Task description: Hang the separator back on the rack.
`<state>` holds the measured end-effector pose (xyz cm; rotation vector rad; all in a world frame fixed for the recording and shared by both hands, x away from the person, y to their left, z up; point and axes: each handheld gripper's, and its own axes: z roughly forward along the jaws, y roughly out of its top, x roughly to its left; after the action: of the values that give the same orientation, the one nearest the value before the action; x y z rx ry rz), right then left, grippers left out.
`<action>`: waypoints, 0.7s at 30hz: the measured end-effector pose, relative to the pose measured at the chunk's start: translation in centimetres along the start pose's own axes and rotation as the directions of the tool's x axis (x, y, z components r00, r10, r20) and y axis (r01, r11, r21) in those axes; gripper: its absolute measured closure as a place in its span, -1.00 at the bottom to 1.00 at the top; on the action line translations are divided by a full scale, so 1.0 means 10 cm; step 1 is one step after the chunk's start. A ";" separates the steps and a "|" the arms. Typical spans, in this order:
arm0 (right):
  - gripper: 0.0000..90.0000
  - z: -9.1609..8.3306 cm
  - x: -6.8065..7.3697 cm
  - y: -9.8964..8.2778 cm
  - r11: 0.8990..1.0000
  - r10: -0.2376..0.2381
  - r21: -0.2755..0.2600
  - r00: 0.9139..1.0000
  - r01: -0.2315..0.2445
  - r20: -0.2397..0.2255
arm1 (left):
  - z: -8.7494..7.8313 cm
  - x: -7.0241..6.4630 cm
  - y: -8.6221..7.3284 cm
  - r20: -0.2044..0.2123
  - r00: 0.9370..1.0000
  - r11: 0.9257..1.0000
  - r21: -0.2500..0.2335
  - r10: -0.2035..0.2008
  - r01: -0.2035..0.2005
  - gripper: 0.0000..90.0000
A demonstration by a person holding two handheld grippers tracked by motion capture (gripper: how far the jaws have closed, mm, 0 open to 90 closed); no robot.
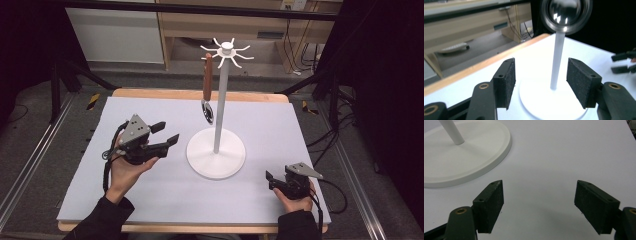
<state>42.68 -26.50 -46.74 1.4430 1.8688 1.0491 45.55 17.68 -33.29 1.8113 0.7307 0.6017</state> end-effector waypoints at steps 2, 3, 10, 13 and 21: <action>-0.47 0.00 0.00 0.00 1.000 0.001 0.000 1.000 -0.001 -0.001 | 0.00 0.02 -0.11 -0.009 1.000 1.000 0.011 -0.010 0.010 -0.12; -0.47 0.00 0.00 0.00 1.000 0.002 0.002 1.000 -0.002 0.001 | 0.00 0.03 -0.15 -0.011 1.000 1.000 0.020 -0.012 0.012 -0.13; -0.49 -0.01 0.00 -0.01 1.000 0.009 0.006 1.000 -0.009 -0.001 | 0.01 0.14 -0.55 -0.061 0.998 0.996 0.084 -0.033 0.039 -0.17; -0.50 0.00 0.00 -0.02 1.000 0.002 0.009 1.000 -0.002 0.003 | -0.01 0.19 -0.70 -0.086 0.995 0.994 0.089 -0.053 0.061 -0.18; -0.50 0.01 -0.02 -0.03 1.000 0.002 0.014 1.000 -0.002 0.007 | -0.10 0.42 -1.08 -0.157 0.979 0.984 0.093 -0.134 0.150 -0.21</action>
<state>42.63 -26.72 -47.07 1.4548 1.8734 1.0325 45.63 24.27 -42.88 1.8047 1.0012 0.6190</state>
